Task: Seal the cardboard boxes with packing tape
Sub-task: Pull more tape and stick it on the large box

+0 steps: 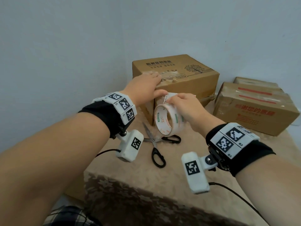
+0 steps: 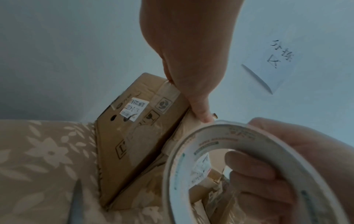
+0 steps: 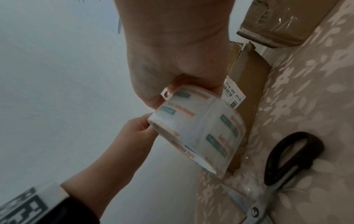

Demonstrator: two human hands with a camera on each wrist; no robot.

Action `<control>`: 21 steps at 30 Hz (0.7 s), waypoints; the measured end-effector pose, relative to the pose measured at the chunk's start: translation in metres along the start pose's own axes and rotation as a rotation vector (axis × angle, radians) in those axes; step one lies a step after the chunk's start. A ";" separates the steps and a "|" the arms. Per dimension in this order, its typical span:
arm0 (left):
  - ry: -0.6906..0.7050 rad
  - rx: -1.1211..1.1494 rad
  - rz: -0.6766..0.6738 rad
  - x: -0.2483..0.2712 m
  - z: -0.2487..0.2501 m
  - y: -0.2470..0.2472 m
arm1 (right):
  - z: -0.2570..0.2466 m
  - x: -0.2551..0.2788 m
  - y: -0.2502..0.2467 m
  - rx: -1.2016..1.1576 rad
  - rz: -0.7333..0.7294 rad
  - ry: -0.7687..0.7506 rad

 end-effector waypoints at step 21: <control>-0.080 0.110 -0.157 0.009 -0.018 -0.015 | 0.002 -0.006 0.031 -0.135 -0.098 0.063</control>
Point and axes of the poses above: each hand's wrist, its own x-axis away from the middle knuckle, its own y-axis out of the palm, z = x × y, the point moved 5 cm from there along -x, towards the middle knuckle, and after that the axes turned 6 degrees about z, right-handed, at the moved point
